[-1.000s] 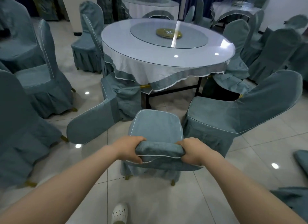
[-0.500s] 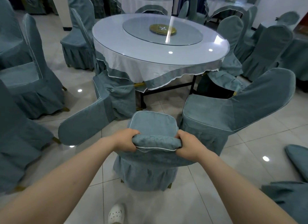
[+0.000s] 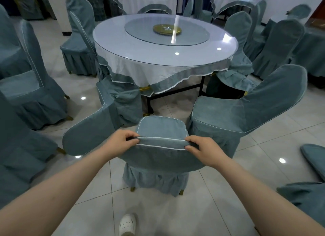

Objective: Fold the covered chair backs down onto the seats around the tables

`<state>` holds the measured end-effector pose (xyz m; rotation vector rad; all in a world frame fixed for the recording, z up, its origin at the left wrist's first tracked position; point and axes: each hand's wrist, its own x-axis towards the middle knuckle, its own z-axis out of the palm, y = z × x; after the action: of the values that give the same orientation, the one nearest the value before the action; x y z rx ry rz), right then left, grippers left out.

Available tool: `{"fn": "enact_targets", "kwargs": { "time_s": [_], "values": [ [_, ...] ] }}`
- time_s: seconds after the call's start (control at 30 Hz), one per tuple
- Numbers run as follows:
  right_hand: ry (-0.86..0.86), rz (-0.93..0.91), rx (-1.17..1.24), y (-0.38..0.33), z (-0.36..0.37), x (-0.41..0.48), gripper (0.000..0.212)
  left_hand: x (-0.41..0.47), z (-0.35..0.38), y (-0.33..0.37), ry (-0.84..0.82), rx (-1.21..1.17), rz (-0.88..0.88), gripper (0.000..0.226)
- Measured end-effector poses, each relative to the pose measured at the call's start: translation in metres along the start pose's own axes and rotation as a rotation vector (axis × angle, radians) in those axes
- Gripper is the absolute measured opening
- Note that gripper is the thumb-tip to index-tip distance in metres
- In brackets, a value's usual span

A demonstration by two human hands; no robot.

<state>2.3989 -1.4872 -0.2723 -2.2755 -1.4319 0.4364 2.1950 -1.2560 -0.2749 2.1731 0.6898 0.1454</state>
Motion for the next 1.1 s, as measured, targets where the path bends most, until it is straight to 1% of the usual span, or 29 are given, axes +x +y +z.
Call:
{"fn": "enact_targets", "kwargs": {
  "time_s": [0.07, 0.13, 0.2, 0.23, 0.27, 0.33, 0.37, 0.43, 0.47, 0.57, 0.6, 0.7, 0.87, 1.1],
  "values": [
    [-0.036, 0.016, -0.060, -0.003, -0.001, 0.002, 0.015, 0.004, 0.005, 0.004, 0.046, 0.058, -0.032, 0.024],
    [-0.066, 0.065, -0.144, -0.006, 0.002, 0.005, 0.027, 0.008, 0.014, 0.008, 0.144, 0.103, -0.077, 0.020],
    [-0.069, 0.096, -0.123, -0.007, 0.007, 0.005, 0.043, 0.008, 0.021, 0.011, 0.196, 0.111, -0.077, 0.032],
    [-0.079, 0.095, -0.082, -0.008, 0.009, 0.004, 0.051, 0.007, 0.022, 0.012, 0.168, 0.102, -0.042, 0.034],
    [-0.099, 0.088, -0.059, -0.008, 0.010, 0.001, 0.060, 0.005, 0.022, 0.013, 0.102, 0.087, 0.001, 0.033],
    [-0.139, 0.088, -0.107, -0.008, 0.011, -0.003, 0.077, 0.000, 0.020, 0.015, -0.097, 0.115, 0.046, 0.036],
    [-0.152, 0.106, -0.159, -0.007, 0.012, -0.002, 0.081, -0.002, 0.019, 0.015, -0.174, 0.168, 0.058, 0.042],
    [-0.161, 0.179, -0.239, -0.008, 0.015, 0.002, 0.078, 0.000, 0.018, 0.013, -0.214, 0.305, 0.072, 0.048],
    [-0.158, 0.210, -0.262, -0.009, 0.018, 0.005, 0.071, 0.002, 0.018, 0.012, -0.201, 0.372, 0.070, 0.048],
    [-0.098, 0.234, -0.324, -0.012, 0.026, 0.015, 0.030, 0.013, 0.025, 0.009, -0.102, 0.532, 0.052, 0.036],
    [-0.061, 0.233, -0.336, -0.012, 0.030, 0.019, 0.023, 0.018, 0.028, 0.005, -0.054, 0.559, 0.048, 0.030],
    [-0.003, 0.255, -0.335, -0.015, 0.039, 0.028, 0.028, 0.027, 0.028, -0.005, 0.004, 0.597, 0.035, 0.015],
    [-0.025, 0.233, -0.342, -0.019, 0.047, 0.047, 0.029, 0.040, 0.019, -0.018, 0.037, 0.638, 0.021, 0.012],
    [-0.036, 0.189, -0.292, -0.029, 0.052, 0.090, 0.031, 0.067, -0.006, -0.029, 0.082, 0.676, -0.071, 0.013]
  ]
}}
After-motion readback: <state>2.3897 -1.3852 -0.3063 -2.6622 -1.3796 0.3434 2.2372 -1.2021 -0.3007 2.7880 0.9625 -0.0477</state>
